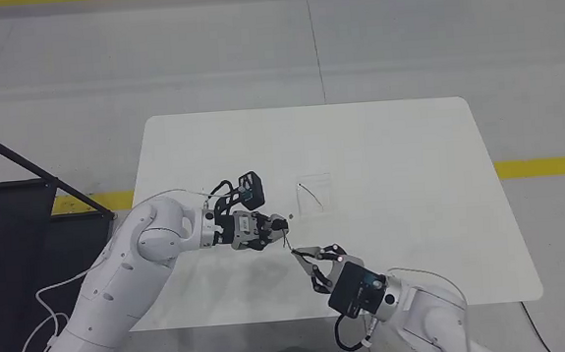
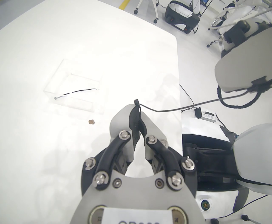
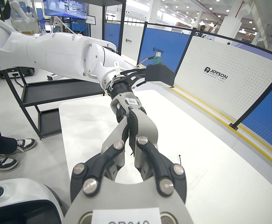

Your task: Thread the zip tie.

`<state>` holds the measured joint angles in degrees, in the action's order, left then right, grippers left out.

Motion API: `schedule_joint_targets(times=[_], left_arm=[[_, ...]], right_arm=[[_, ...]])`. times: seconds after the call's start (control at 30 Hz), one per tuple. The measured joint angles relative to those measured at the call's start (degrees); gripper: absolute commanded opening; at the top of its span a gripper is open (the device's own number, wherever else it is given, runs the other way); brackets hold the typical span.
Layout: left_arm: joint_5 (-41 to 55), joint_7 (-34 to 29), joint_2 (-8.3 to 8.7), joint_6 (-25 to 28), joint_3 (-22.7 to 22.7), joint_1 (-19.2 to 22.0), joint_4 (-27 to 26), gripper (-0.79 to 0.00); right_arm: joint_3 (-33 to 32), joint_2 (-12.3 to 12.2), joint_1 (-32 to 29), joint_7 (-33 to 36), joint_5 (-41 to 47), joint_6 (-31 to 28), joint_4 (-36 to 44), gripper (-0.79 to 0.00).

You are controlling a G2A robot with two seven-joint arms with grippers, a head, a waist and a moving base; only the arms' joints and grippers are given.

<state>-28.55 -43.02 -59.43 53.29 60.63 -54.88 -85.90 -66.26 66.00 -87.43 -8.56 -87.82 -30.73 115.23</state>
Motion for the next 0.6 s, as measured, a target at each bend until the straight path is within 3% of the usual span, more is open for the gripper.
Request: schedule_joint_targets(times=[0.6], left_arm=[[0.00, 0.00, 0.00, 0.00, 0.00, 0.00, 0.00, -0.785]], right_arm=[[-0.46, -0.11, -0.65, -1.63, 1.58, 2.84, -0.18, -0.785]])
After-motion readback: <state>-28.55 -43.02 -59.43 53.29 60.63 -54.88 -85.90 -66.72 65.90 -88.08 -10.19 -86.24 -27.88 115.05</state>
